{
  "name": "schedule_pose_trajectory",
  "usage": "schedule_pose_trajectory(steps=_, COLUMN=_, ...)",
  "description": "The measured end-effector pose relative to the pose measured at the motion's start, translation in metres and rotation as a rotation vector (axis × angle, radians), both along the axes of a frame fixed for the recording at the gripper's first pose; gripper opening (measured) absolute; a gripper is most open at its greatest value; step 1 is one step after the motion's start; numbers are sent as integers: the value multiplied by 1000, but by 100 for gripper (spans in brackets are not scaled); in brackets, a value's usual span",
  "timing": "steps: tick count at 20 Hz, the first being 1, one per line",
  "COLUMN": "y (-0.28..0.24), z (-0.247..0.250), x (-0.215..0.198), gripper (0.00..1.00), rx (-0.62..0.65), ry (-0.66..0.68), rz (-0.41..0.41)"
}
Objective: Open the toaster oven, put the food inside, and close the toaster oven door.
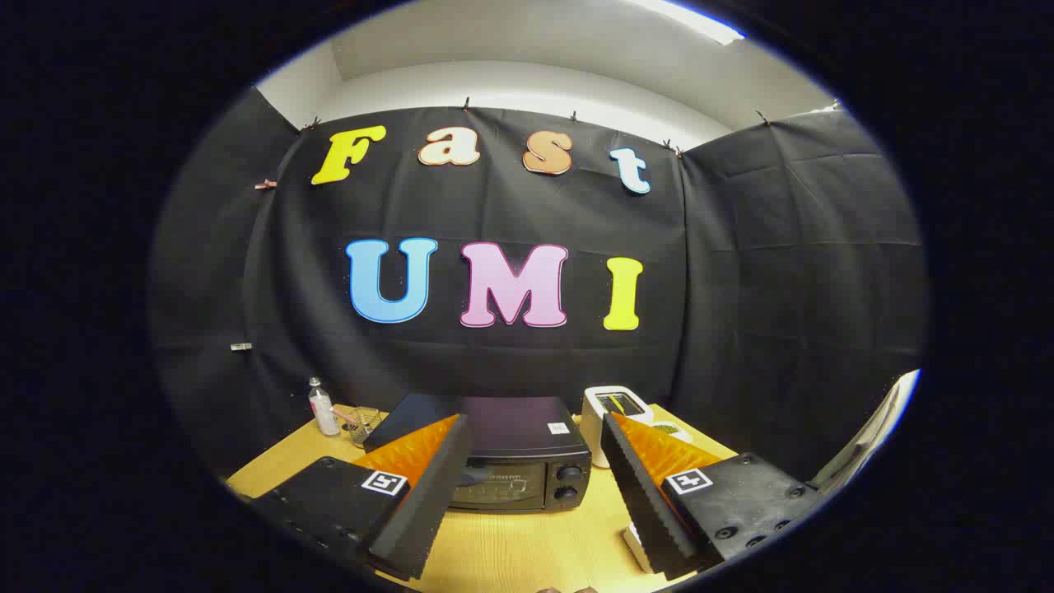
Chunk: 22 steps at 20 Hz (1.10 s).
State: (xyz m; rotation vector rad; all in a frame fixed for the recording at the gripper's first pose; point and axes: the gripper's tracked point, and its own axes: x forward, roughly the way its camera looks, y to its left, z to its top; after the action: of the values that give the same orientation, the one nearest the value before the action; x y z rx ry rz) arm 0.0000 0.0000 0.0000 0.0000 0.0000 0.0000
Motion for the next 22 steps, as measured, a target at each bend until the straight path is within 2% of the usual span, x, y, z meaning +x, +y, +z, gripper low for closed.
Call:
schedule_pose_trajectory(steps=13, y=8, z=-11, x=0, gripper=98, rx=-44, ry=37, rz=-10)
schedule_pose_trajectory(steps=22, y=27, z=-24, x=7, gripper=97, rx=-42, ry=86, rz=17)
